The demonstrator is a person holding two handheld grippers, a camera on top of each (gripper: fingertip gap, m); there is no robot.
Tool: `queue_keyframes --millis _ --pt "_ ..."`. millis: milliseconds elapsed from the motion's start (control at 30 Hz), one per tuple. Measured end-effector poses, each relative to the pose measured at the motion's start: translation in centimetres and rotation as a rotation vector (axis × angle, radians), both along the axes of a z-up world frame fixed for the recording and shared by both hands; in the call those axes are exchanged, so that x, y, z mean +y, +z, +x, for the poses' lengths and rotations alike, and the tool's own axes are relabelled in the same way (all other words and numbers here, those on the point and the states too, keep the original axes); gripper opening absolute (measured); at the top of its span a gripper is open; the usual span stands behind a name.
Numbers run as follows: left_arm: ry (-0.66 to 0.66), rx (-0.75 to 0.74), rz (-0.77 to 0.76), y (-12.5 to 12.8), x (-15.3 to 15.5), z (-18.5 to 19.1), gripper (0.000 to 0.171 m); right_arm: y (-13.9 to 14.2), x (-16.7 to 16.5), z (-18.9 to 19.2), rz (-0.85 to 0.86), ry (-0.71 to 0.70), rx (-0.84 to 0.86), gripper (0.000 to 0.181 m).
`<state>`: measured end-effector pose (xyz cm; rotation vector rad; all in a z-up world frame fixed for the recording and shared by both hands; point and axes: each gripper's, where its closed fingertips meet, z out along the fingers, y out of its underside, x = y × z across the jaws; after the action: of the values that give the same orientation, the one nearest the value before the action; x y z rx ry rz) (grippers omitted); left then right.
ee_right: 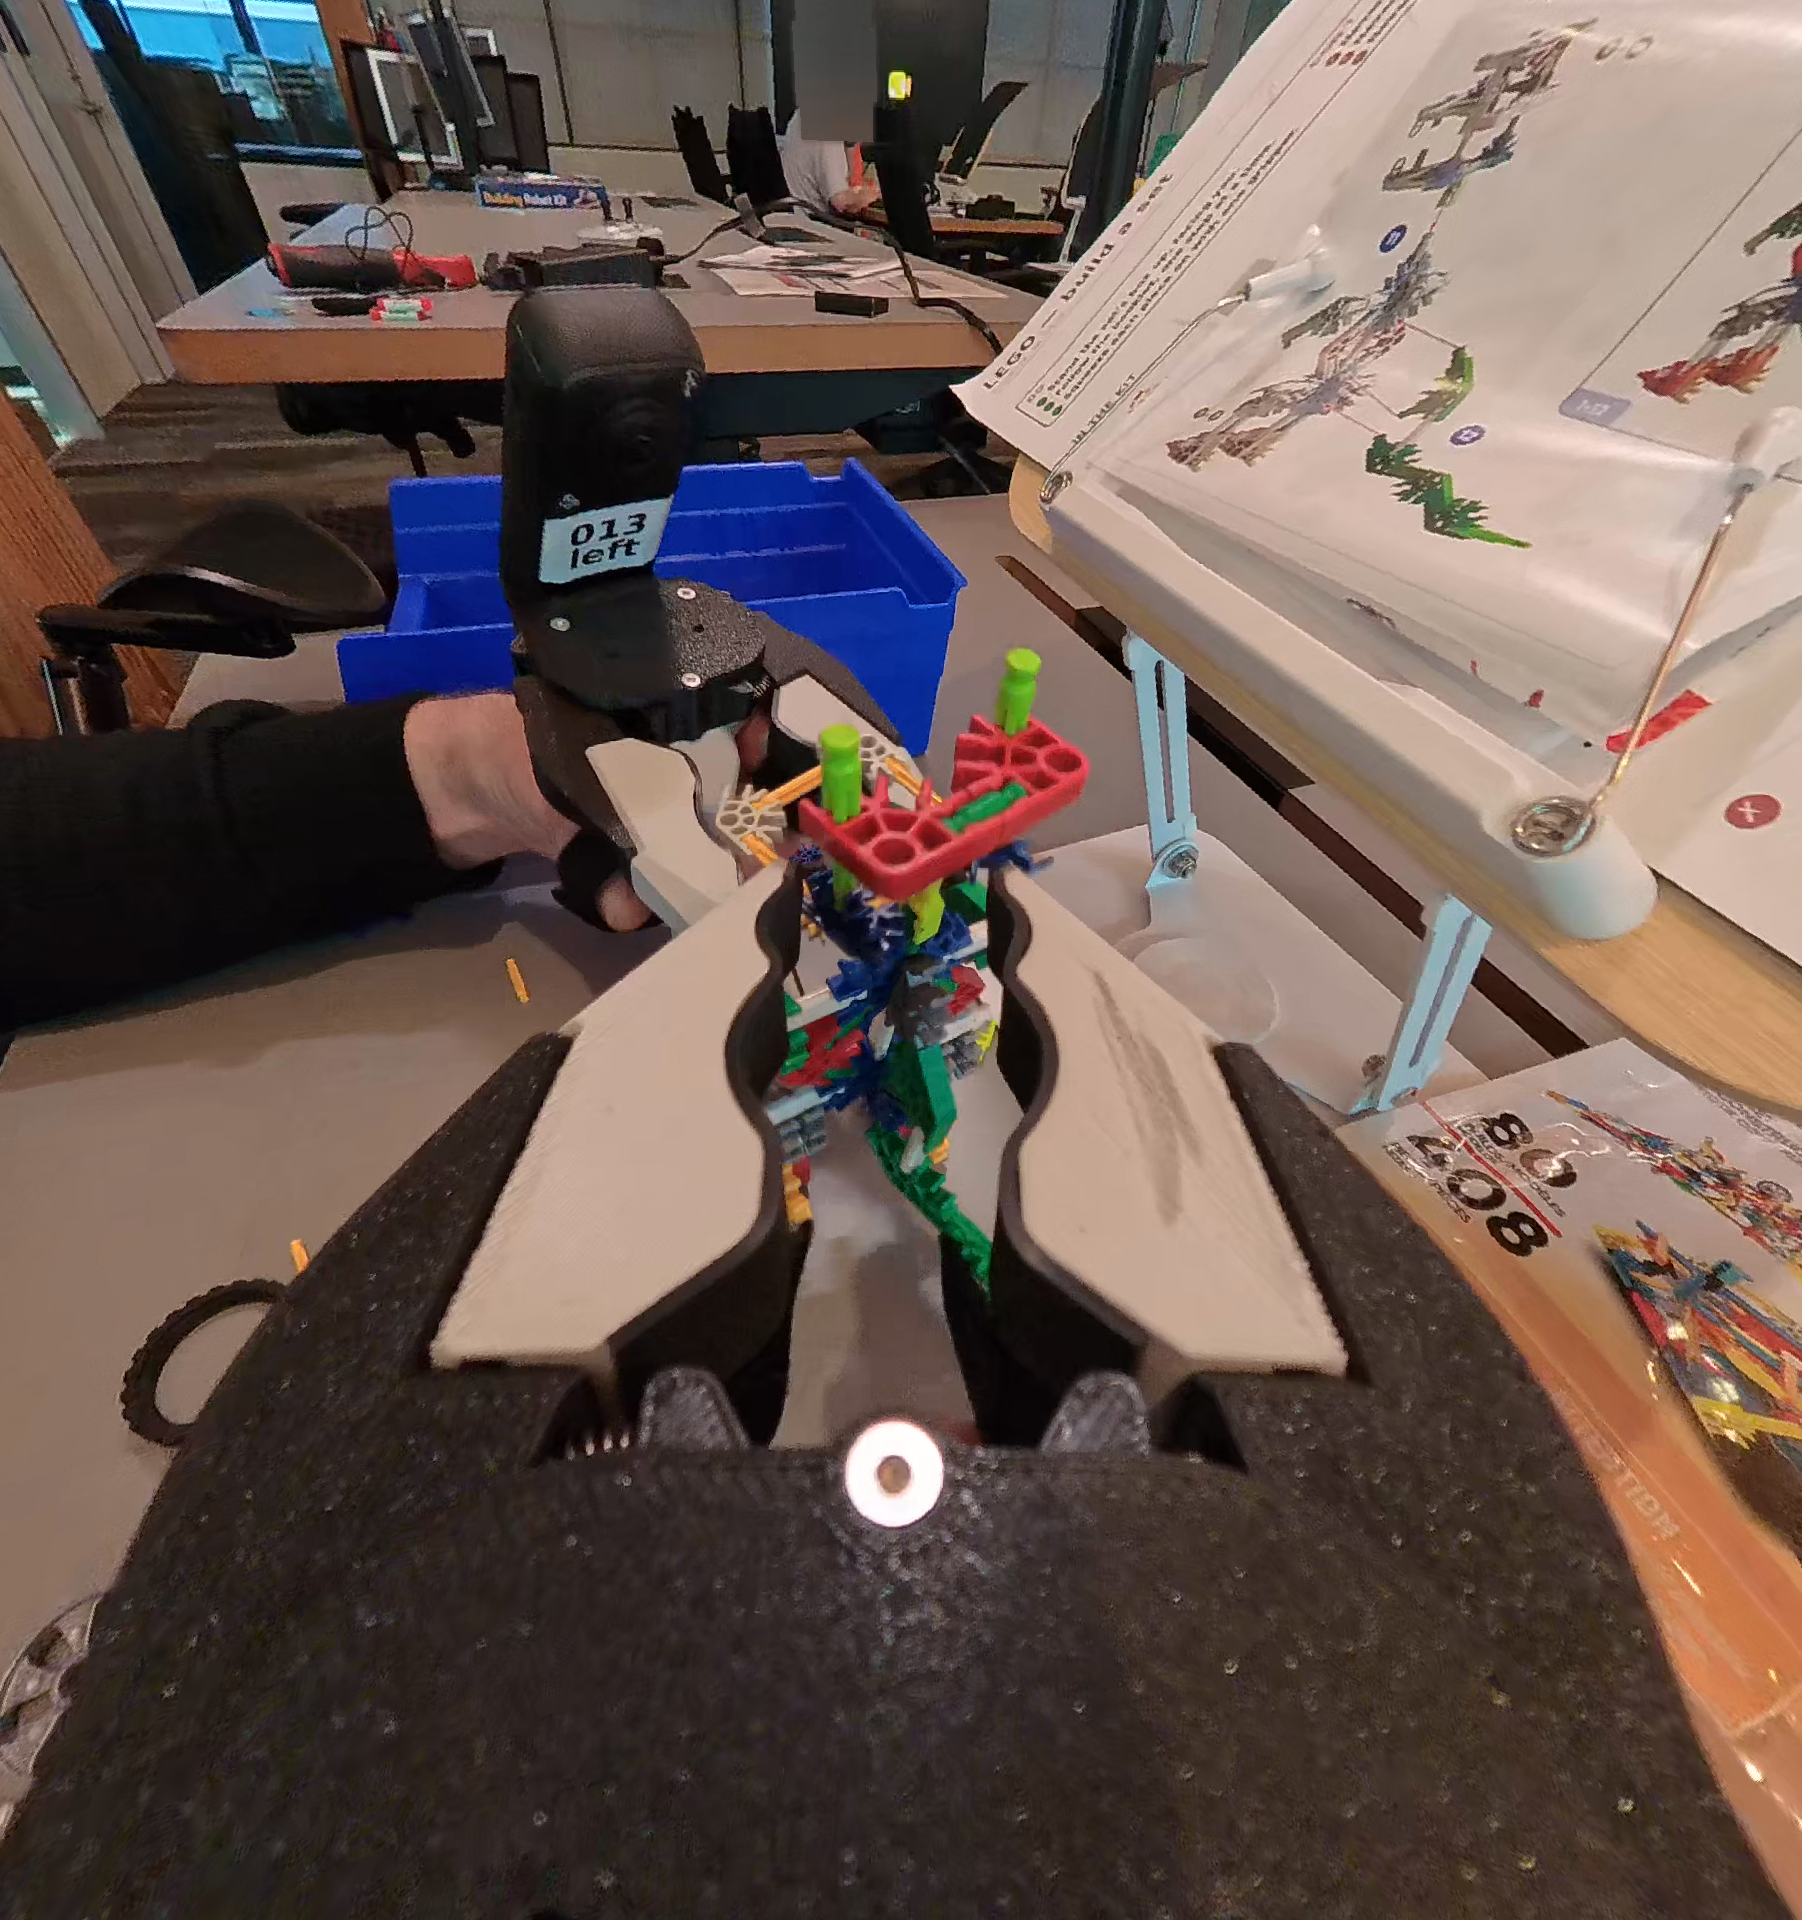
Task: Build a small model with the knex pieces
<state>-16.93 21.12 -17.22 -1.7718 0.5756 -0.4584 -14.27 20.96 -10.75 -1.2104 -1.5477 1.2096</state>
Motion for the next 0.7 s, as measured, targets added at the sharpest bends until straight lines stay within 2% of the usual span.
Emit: queue_keyframes --millis 133,333,433,567,700 --pt "-0.013 -0.015 -0.031 -0.6 0.1 0.4 0.068 -0.3 -0.1 -0.1 0.030 -0.002 -0.008 0.034" --pt "-0.032 0.027 -0.111 -3.2 0.2 0.7 0.054 -0.3 1.2 1.4 -0.018 0.002 -0.021 0.036" --pt "-0.039 0.052 -0.152 -4.2 0.2 0.8 0.041 -0.7 2.0 2.5 -0.043 0.009 -0.038 0.036" --pt "-0.039 0.044 -0.160 -4.3 0.4 1.0 0.039 -1.7 2.7 2.9 -0.086 0.017 -0.060 0.036" --pt "-0.037 0.050 -0.159 -4.3 0.3 1.0 0.039 -3.4 3.5 3.8 -0.036 0.016 -0.135 0.036"
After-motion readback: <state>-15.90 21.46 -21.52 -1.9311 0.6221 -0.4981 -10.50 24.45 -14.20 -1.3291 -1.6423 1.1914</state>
